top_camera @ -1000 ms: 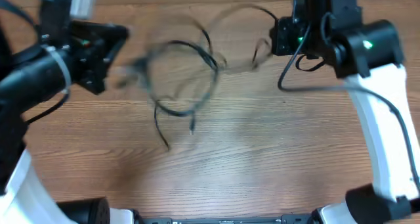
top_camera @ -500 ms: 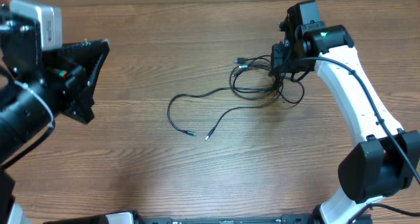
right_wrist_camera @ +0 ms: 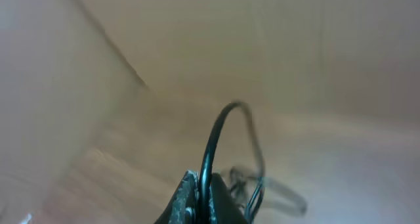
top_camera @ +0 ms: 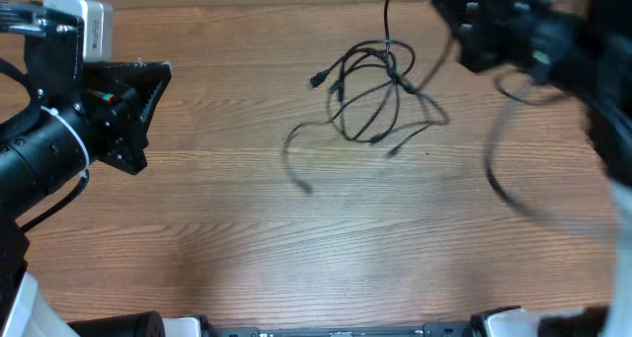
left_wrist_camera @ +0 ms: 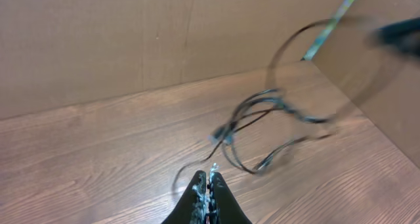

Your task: Untangle cables

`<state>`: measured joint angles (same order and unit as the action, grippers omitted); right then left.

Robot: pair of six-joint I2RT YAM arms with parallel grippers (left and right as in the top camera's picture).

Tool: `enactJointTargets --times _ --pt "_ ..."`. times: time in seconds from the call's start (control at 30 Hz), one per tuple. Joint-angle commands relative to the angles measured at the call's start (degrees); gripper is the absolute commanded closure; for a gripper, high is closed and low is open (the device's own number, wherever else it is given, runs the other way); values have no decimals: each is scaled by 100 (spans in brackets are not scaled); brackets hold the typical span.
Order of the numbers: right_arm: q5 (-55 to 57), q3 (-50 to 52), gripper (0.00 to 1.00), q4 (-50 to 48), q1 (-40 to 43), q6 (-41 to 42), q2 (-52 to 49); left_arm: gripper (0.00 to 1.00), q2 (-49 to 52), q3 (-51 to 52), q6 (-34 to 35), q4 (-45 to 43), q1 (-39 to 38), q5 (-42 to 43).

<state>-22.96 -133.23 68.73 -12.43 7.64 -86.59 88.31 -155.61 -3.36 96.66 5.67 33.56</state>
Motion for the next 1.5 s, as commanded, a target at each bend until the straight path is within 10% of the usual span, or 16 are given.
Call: enactJointTargets --times 0.0,0.5,0.67,0.73,0.8,1.2,1.47 --pt "149 -216 96 79 -20 -160 168 96 13 0 -186 11 -7 -31" --pt "164 -212 96 667 -20 -175 76 85 448 632 -2981 13 -1054 3097" --pt "166 -212 90 769 -20 -177 76 60 957 1084 -2940 13 -1853 1742" --pt "166 -212 87 800 -20 -177 76 17 1178 1351 -2922 7 -2133 1178" --pt "166 -212 84 817 -20 -177 76 1 1429 1556 -2922 -28 -2347 826" --pt "402 -168 81 1158 -20 -326 20 1 2579 1714 -2835 -627 -2743 299" --pt "1097 1193 91 1102 -22 -297 -256 0 2210 1027 -911 -1340 -2476 -339"
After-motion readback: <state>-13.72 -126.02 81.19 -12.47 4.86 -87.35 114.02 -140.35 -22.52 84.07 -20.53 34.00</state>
